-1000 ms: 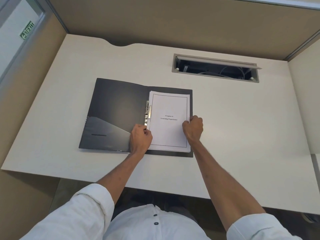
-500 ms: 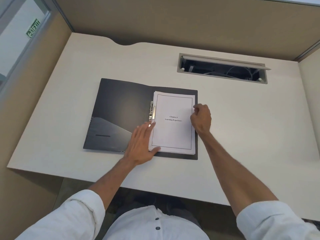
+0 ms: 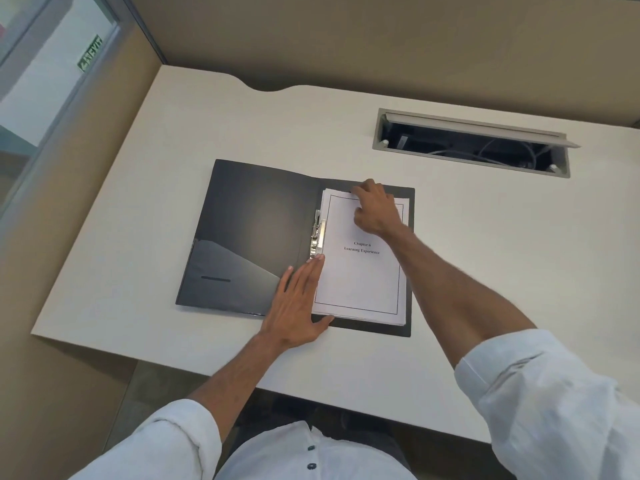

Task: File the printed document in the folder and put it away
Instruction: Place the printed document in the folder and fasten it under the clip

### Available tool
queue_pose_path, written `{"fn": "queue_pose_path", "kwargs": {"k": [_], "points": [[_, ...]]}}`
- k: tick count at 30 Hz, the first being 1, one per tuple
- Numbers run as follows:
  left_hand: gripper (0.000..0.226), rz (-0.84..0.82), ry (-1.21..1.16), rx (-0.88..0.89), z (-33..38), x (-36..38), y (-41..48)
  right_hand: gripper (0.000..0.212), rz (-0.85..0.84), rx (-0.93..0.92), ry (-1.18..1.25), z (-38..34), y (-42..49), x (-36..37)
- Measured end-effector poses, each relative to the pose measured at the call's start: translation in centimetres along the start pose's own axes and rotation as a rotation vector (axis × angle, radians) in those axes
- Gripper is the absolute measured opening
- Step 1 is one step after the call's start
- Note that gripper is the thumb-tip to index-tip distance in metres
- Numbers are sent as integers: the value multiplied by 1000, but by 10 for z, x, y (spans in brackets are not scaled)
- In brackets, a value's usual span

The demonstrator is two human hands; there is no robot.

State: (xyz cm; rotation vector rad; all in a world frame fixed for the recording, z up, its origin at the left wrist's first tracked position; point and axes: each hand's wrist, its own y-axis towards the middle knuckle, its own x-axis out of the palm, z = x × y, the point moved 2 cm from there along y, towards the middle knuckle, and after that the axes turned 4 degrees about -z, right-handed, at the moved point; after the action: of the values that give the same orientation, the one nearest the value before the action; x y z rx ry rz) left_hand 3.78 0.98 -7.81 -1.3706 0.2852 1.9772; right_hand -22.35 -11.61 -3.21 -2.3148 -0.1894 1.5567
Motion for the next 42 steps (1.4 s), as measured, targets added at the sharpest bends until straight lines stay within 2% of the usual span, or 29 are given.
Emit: {"fn": "queue_pose_path", "kwargs": {"k": [15, 24, 35, 38, 42], "points": [[124, -55, -149, -48, -3, 2, 8, 57, 44, -18, -18, 1, 21, 2], [126, -31, -166, -38, -4, -1, 11, 55, 64, 18, -50, 0, 25, 6], [123, -26, -205, -18, -3, -4, 8, 62, 103, -24, 0, 4, 18, 6], [107, 23, -265, -90, -5, -8, 8, 61, 244, 46, 170, 18, 2, -1], [63, 196, -302, -314, -6, -17, 14, 47, 381, 312, 505, 52, -45, 3]]}}
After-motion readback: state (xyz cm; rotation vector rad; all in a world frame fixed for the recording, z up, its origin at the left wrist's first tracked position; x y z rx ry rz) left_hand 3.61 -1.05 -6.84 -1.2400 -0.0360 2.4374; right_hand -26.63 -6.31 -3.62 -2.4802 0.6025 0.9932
